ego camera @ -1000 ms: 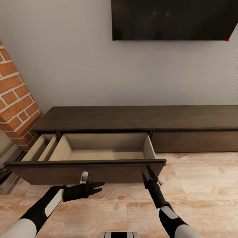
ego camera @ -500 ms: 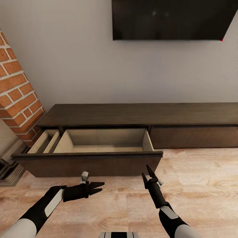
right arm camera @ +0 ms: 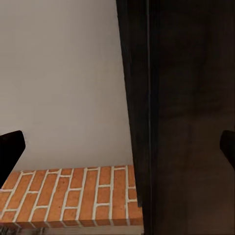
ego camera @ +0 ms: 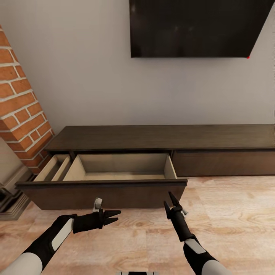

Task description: Place each of the two pumpkins and all three candles from the living room inside a cabinet in the living room (use any cabinet), then make sure every cabinet is closed, and position the cauldron so it is next to a table in the living room.

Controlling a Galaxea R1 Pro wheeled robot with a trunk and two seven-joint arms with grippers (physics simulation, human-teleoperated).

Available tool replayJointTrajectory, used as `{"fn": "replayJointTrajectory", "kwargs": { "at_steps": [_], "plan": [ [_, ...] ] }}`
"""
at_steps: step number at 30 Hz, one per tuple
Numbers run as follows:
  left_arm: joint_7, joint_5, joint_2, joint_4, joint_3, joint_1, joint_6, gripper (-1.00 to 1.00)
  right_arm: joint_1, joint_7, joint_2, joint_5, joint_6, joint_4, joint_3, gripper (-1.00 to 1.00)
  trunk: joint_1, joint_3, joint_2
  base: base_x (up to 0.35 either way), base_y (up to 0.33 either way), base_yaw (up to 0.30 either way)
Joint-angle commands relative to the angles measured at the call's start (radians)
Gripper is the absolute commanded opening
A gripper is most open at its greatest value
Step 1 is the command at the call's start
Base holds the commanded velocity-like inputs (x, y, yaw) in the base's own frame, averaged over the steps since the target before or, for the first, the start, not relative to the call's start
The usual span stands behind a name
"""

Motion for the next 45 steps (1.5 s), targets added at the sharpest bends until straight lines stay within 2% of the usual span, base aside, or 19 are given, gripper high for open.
{"fn": "replayJointTrajectory", "kwargs": {
  "at_steps": [1, 3, 6, 10, 15, 20, 31, 45],
  "plan": [
    [0.000, 0.007, 0.001, 0.000, -0.004, -0.001, 0.006, 1.00, 0.002, 0.003, 0.000, -0.003, 0.010, 0.008, 0.002, 1.00, -0.001, 0.003, 0.000, 0.000, 0.000, 0.000],
    [0.000, 0.008, 0.000, 0.000, -0.004, -0.001, 0.007, 1.00, 0.013, 0.003, 0.000, 0.016, 0.006, 0.046, 0.008, 1.00, -0.002, 0.011, 0.000, 0.000, 0.000, 0.000],
    [0.000, 0.008, 0.000, 0.000, -0.004, -0.001, 0.007, 1.00, 0.037, 0.001, 0.000, 0.063, -0.015, 0.169, 0.011, 1.00, -0.003, 0.023, 0.001, 0.000, 0.000, 0.000],
    [0.000, 0.008, 0.000, 0.000, -0.005, -0.001, 0.007, 1.00, 0.050, -0.014, -0.001, 0.080, -0.043, 0.245, 0.011, 1.00, -0.005, 0.038, 0.002, 0.000, 0.000, 0.000],
    [0.000, 0.007, 0.000, 0.000, -0.006, -0.001, 0.008, 1.00, 0.093, -0.068, 0.000, 0.084, -0.048, 0.259, 0.012, 1.00, -0.007, 0.057, 0.003, 0.000, 0.000, 0.000],
    [0.001, 0.006, -0.002, 0.000, -0.007, -0.001, 0.008, 1.00, 0.102, -0.136, 0.000, 0.083, -0.051, 0.261, 0.011, 1.00, -0.009, 0.077, 0.004, 0.000, 0.000, 0.000],
    [0.002, 0.006, -0.002, 0.001, -0.009, -0.001, 0.008, 1.00, 0.107, -0.153, 0.000, 0.083, -0.053, 0.262, 0.012, 1.00, -0.014, 0.119, 0.007, 0.000, 0.000, 0.000],
    [0.002, 0.006, 0.001, 0.000, -0.006, -0.001, 0.046, 1.00, 0.121, -0.154, 0.000, 0.078, -0.058, 0.263, 0.010, 1.00, -0.014, 0.119, 0.007, -0.076, 0.000, 0.000]
  ]
}}
